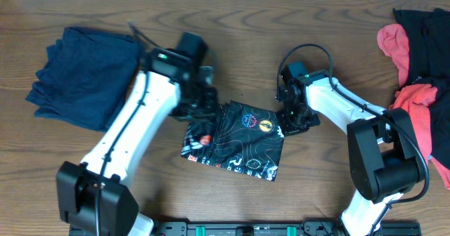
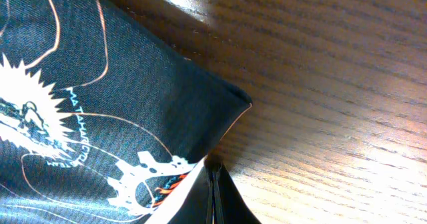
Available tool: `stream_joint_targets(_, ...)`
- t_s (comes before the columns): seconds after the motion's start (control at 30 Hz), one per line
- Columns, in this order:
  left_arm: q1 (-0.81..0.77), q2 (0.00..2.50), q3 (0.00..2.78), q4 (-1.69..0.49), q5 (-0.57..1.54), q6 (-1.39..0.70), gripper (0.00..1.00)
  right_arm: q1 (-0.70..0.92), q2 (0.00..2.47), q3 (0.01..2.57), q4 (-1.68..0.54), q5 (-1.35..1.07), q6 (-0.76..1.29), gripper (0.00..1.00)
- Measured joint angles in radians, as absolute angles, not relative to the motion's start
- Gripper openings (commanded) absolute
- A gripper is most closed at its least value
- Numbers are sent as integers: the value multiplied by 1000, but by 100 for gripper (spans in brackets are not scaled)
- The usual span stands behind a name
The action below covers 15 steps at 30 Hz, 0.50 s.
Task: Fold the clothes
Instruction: 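Fold the strip's left end rightward over the center with the left gripper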
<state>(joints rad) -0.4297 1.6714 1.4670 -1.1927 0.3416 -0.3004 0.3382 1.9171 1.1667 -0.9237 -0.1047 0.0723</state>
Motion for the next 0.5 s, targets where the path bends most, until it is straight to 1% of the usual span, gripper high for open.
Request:
stream_joint_targets(0.2, -583, 1671, 1467, -1110, 337, -352, 6, 339, 1917, 1167, -926, -105, 72, 1)
stream_joint_targets(0.5, -713, 1716, 1467, -1071, 299, -370, 6, 350, 1918, 1167, -938, -105, 72, 1)
